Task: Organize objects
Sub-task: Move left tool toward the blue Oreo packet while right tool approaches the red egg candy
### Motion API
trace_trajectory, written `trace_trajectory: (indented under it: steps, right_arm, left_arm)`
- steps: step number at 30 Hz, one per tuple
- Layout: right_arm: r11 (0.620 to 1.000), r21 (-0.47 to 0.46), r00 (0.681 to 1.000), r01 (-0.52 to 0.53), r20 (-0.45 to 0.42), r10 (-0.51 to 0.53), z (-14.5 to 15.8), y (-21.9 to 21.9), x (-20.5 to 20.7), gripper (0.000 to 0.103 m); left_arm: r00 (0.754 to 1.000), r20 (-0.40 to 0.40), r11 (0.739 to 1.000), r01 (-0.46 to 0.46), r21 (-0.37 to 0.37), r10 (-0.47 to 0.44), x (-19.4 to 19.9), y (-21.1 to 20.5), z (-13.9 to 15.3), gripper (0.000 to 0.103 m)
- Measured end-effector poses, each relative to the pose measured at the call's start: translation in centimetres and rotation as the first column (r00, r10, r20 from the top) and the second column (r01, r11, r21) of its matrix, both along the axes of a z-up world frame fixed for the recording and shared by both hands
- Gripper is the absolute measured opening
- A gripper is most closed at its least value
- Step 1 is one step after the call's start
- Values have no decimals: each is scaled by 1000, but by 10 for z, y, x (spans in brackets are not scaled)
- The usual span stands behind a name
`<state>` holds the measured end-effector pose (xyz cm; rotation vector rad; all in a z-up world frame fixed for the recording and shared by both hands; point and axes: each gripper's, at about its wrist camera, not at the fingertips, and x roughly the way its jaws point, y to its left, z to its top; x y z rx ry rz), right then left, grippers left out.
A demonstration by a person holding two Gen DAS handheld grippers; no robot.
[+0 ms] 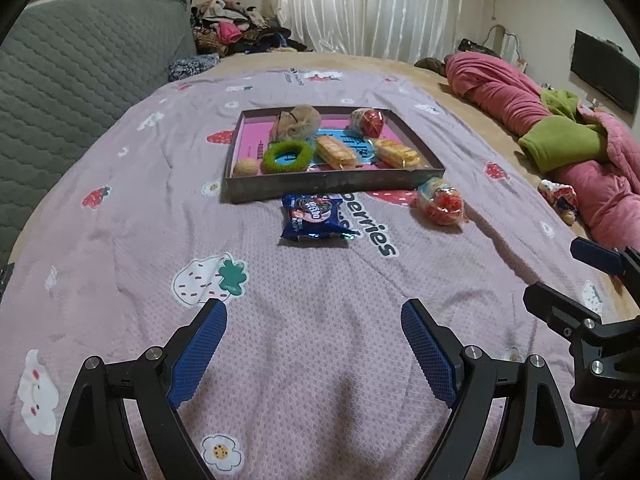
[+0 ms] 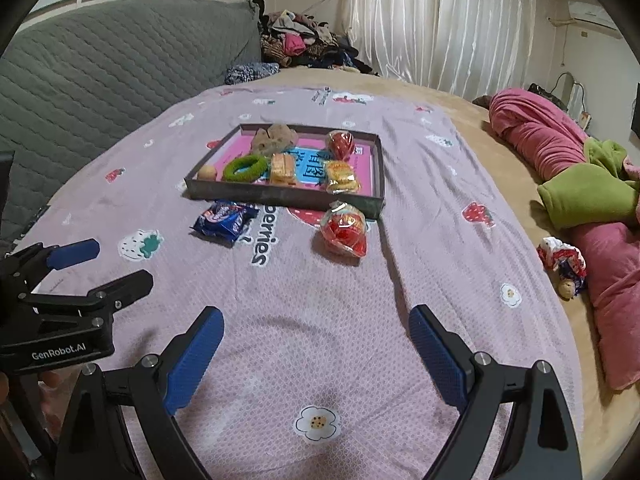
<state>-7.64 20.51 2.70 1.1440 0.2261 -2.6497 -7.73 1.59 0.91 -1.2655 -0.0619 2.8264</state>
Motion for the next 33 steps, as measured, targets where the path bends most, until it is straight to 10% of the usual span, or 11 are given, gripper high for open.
trace_trajectory:
  steps: [33]
  right_arm:
    - [999,-31,1000,19,13,-19,-3,4,-70,94]
  left_arm:
    - [1000,25,1000,11,2,-11,-62,8,-17,90]
